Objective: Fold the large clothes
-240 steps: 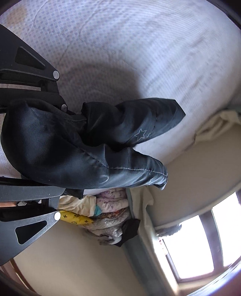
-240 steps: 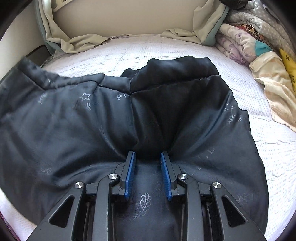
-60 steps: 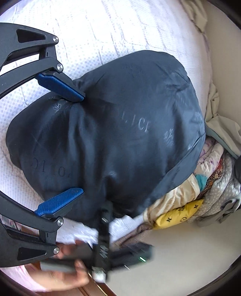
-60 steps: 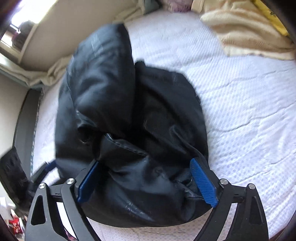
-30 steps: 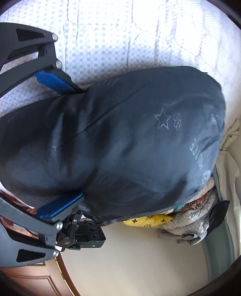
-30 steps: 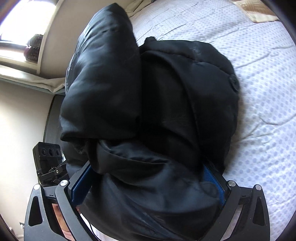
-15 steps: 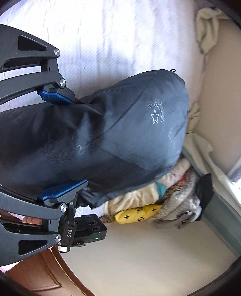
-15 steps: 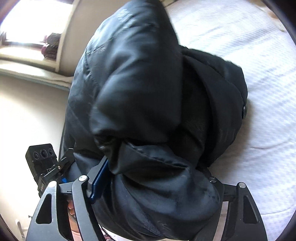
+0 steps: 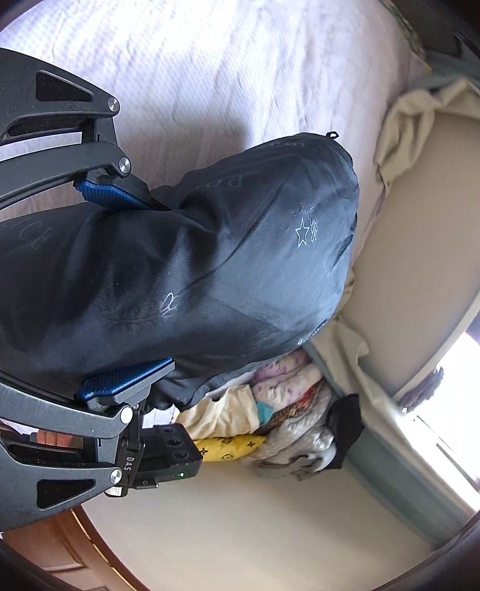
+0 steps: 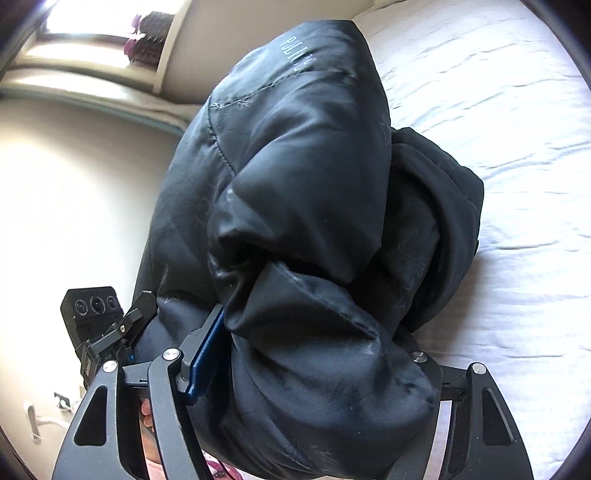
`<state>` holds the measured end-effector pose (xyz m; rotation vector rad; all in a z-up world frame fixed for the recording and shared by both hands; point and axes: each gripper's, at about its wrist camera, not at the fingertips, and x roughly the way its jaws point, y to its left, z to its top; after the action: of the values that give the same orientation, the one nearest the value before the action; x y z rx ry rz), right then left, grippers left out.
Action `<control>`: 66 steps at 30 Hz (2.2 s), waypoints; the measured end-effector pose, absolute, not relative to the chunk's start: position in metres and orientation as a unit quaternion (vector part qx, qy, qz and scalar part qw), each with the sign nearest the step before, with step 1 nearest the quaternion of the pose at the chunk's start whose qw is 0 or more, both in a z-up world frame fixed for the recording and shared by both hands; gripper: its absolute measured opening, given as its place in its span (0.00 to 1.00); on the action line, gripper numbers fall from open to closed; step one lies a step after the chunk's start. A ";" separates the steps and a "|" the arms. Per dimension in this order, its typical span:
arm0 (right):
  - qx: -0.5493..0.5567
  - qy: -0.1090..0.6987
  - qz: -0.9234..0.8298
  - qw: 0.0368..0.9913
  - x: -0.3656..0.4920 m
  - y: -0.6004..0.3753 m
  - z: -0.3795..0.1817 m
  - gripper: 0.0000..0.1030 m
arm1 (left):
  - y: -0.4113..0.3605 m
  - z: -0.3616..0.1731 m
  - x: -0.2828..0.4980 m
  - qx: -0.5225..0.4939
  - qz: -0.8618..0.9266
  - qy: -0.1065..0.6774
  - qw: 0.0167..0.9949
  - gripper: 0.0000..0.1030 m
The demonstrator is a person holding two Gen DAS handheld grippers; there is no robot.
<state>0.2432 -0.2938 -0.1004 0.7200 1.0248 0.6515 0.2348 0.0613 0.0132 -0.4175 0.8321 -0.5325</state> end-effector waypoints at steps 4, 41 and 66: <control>0.304 0.488 0.292 0.764 0.241 -0.273 -0.108 0.68 | 0.081 -0.009 0.237 -0.207 -0.230 0.422 0.852 0.73; 0.092 0.395 0.121 0.906 0.095 -0.241 -0.008 0.94 | 0.026 0.065 0.104 0.063 -0.036 0.354 0.932 0.99; 0.085 0.481 0.081 0.869 0.178 -0.227 -0.100 0.27 | 0.052 0.047 0.099 0.005 -0.027 0.386 0.922 0.99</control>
<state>0.1780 -0.2275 -0.0996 0.1787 1.0055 0.1697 0.0990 0.0523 0.0466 0.0103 0.7937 -0.0557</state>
